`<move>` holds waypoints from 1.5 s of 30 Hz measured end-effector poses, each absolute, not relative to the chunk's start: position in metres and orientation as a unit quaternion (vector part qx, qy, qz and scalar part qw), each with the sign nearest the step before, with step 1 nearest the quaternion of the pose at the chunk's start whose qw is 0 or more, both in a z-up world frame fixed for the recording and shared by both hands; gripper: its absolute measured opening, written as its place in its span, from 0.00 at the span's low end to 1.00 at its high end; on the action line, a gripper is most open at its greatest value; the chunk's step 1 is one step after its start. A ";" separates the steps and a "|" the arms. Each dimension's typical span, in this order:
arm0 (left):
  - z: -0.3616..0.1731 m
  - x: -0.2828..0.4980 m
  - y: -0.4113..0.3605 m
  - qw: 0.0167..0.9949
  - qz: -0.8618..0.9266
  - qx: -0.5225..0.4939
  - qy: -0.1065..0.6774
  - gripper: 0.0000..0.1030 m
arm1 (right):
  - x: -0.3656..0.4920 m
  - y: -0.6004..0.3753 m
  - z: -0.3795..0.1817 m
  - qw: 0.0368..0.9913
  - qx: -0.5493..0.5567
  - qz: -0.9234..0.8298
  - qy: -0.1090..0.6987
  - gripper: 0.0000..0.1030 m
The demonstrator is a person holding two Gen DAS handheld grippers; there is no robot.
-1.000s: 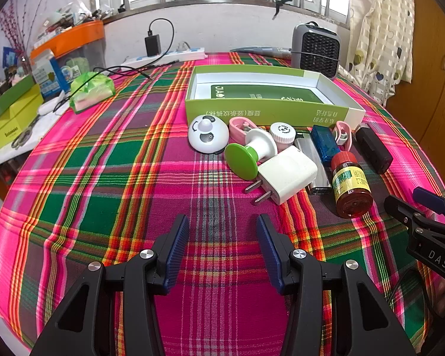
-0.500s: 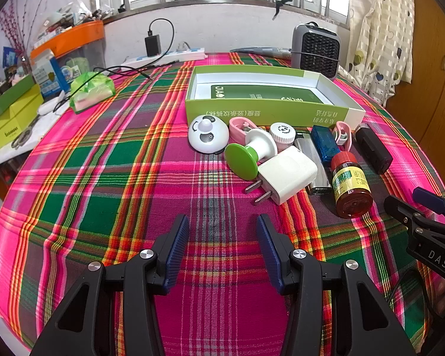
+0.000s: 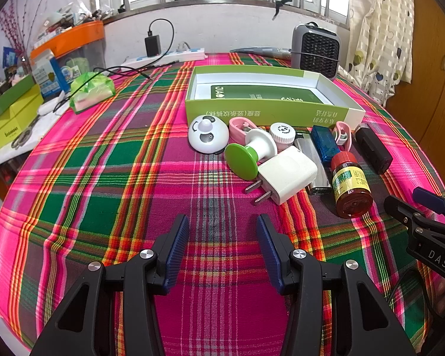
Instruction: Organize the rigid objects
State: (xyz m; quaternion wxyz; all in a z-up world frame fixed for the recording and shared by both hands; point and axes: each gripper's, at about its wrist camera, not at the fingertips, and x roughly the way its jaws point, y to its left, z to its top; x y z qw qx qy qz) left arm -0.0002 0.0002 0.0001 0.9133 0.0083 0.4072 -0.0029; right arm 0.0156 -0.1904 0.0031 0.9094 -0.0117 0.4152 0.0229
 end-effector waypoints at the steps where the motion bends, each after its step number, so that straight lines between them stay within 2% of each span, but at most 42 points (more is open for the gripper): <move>1: 0.000 0.000 0.000 0.913 -0.003 0.008 0.407 0.45 | 0.016 -0.190 0.003 0.909 -0.012 0.023 0.415 0.67; 14: 0.004 0.006 0.007 0.904 -0.042 0.015 0.426 0.45 | 0.017 -0.196 0.007 0.906 -0.012 0.034 0.422 0.67; 32: 0.029 0.038 0.018 0.903 -0.114 -0.056 0.412 0.45 | 0.046 -0.205 0.022 0.913 0.005 0.050 0.405 0.67; 45: 0.022 0.071 0.006 0.894 -0.113 -0.036 0.433 0.45 | 0.076 -0.204 0.014 0.902 0.016 0.065 0.427 0.67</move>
